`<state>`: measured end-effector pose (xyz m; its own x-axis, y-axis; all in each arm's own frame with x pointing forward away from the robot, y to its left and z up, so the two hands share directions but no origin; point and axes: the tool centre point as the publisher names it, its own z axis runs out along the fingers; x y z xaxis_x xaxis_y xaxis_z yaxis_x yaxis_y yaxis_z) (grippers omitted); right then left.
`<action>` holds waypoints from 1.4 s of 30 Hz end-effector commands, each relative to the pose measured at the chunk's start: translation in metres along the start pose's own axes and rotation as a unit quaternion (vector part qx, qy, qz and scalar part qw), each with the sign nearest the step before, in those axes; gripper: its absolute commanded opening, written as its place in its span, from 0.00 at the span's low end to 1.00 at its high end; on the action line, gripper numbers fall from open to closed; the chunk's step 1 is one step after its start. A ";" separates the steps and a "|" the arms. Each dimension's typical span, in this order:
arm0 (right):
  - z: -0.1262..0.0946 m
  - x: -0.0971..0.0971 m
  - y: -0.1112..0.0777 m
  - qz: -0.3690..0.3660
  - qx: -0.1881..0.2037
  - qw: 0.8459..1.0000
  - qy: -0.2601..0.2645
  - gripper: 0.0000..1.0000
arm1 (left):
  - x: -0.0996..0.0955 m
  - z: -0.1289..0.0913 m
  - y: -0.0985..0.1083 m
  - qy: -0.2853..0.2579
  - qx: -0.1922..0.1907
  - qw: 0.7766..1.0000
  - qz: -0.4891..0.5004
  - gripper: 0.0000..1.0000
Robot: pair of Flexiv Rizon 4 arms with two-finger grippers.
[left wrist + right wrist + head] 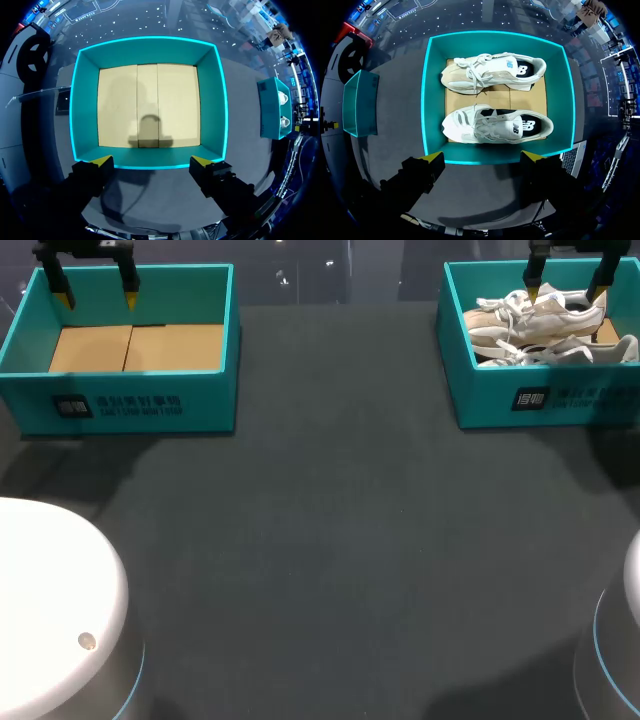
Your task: Take the shoe out of the shoebox, open the shoe tongue, remove and reinsert the insole, then place the shoe into the shoebox
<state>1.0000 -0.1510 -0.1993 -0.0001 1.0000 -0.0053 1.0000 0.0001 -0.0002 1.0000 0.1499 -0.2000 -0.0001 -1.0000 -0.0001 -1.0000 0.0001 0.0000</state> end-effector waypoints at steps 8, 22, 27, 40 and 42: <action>0.000 0.000 0.000 0.000 0.000 1.000 0.000 1.00 | 0.000 0.000 0.000 0.000 0.000 1.000 0.000 1.00; 0.000 0.000 0.000 0.000 0.000 1.000 0.000 1.00 | 0.000 0.000 0.000 0.000 0.000 1.000 0.000 1.00; -0.001 -0.008 0.001 0.004 -0.009 1.000 -0.009 1.00 | 0.000 0.000 0.000 0.000 0.000 1.000 0.000 1.00; 0.010 -0.043 0.005 0.020 -0.021 0.999 -0.033 1.00 | 0.000 0.000 0.000 0.000 0.000 1.000 0.000 1.00; 0.013 -0.049 0.005 0.020 -0.023 0.999 -0.037 1.00 | 0.000 0.000 0.000 0.000 0.000 1.000 0.000 1.00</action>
<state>1.0067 -0.1951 -0.2082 0.0432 0.9956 -0.0834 0.9984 -0.0399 0.0403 1.0000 0.1499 -0.2000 -0.0001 -1.0000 -0.0001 -1.0000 0.0001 -0.0001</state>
